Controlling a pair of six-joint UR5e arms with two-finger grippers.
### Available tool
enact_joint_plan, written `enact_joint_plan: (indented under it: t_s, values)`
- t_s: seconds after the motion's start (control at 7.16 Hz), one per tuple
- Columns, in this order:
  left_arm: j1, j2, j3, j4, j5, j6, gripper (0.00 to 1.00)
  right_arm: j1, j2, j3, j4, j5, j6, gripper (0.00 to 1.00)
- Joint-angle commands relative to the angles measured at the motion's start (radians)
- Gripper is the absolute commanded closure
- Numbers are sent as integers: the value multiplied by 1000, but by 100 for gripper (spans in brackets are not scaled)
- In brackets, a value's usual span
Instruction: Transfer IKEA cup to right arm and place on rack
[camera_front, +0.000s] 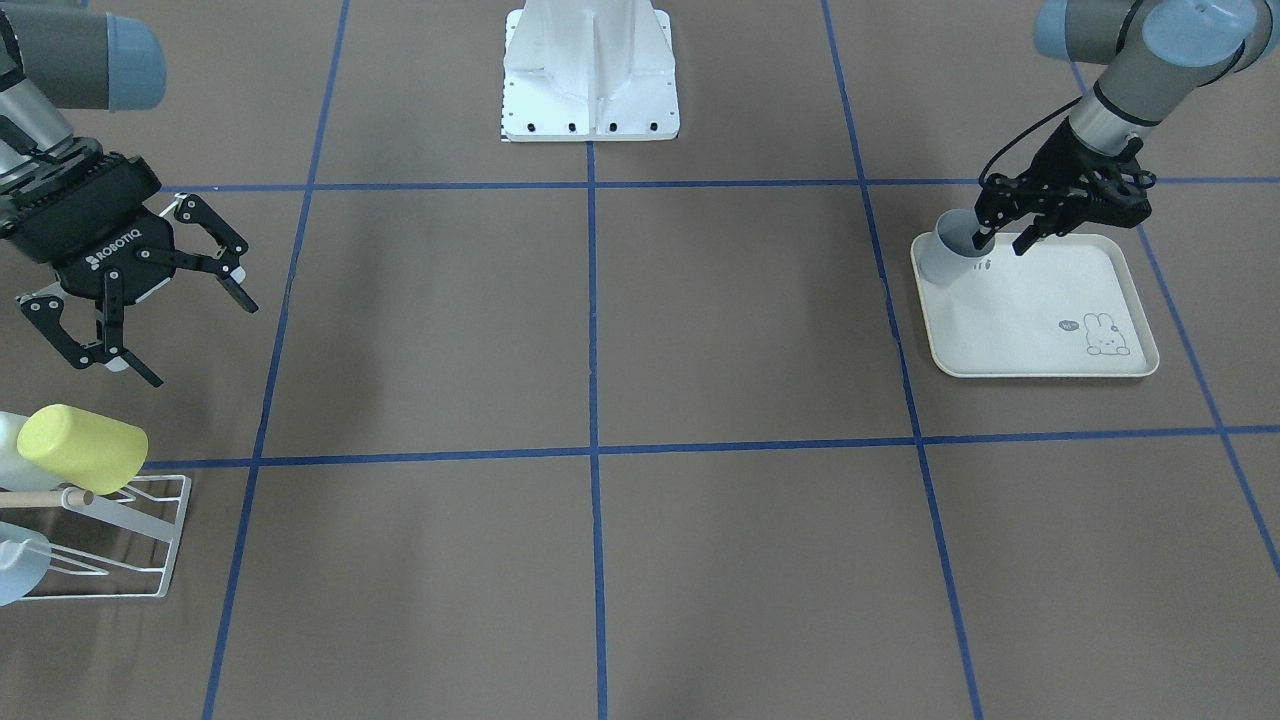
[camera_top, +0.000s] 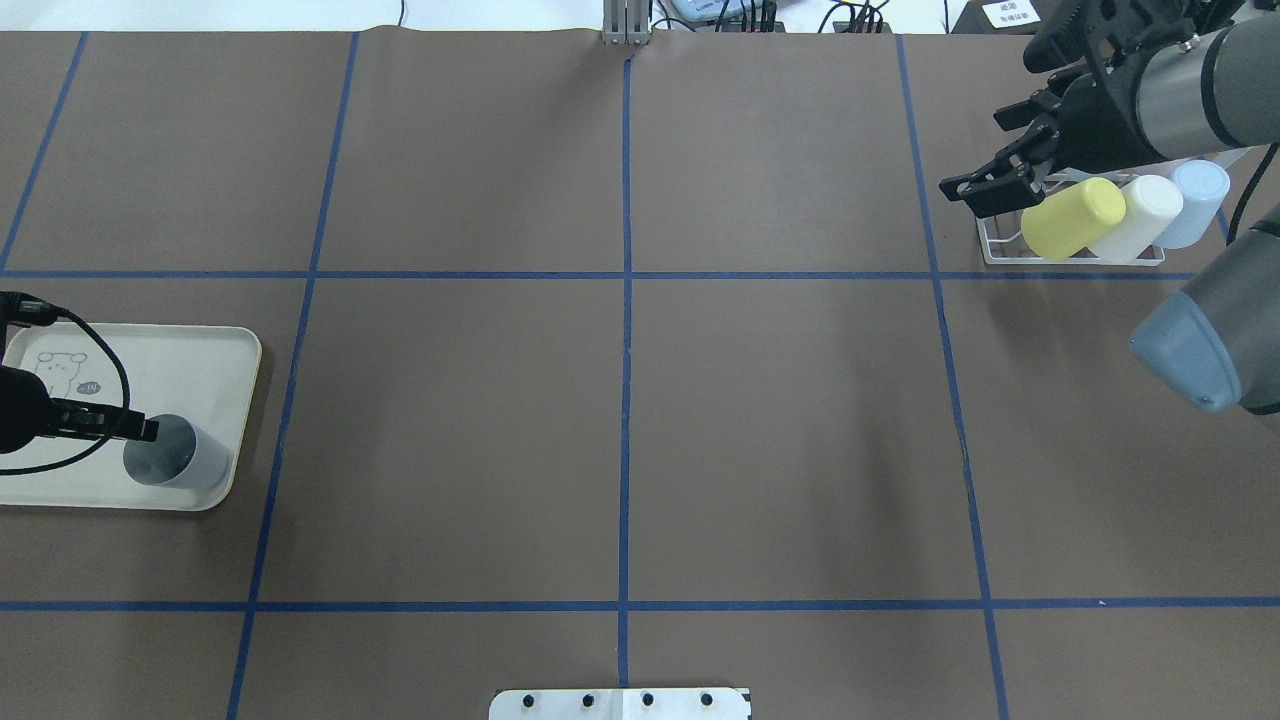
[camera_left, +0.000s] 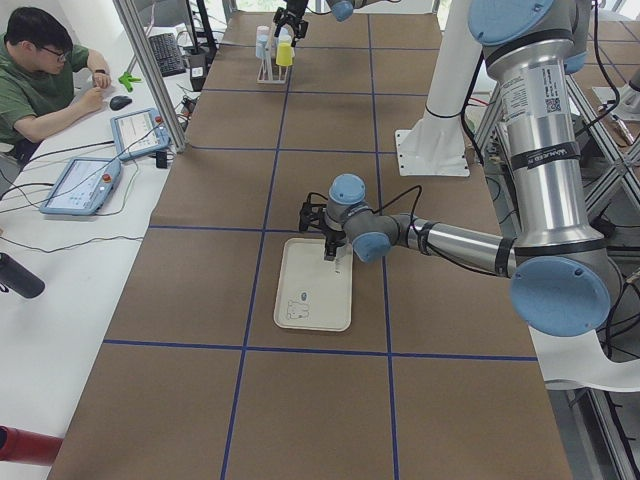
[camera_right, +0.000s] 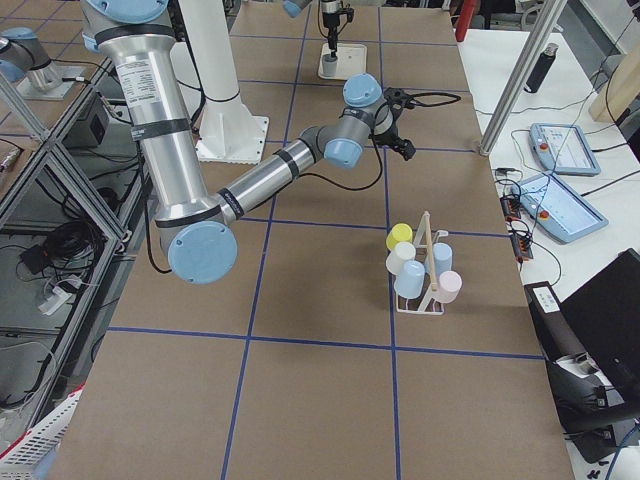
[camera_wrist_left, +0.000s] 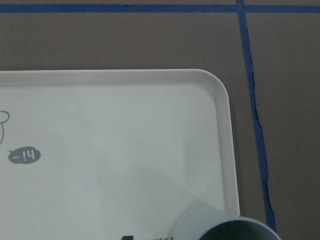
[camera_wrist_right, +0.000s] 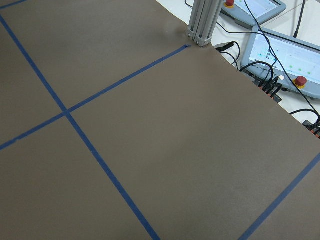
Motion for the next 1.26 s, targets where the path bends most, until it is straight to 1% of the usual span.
enact_joint_plan:
  t_s: [0.0,0.14,0.28,0.42,0.56,0.84,0.98,1.12]
  values:
    - [21,0,-3,0,0,3,48,-4,1,-2,3,-1,-1,0]
    - [22,0,-5,-2,0,3,62,-4,1,-2,3,-1,-1,0]
    - [22,3,-8,0,0,3,82,-4,1,-2,4,-2,-1,0]
    - [21,8,-10,0,2,4,98,-6,-1,-2,6,-1,-1,0]
    - [21,15,-11,0,15,7,100,-6,-3,-2,6,-1,-1,0]
    - [1,17,-16,2,26,12,100,-10,-3,-2,7,-1,1,0]
    - [-45,14,-23,3,14,12,100,-12,-3,0,9,1,1,0]
    - [-101,12,-51,8,-38,12,100,-13,-3,1,12,2,3,0]
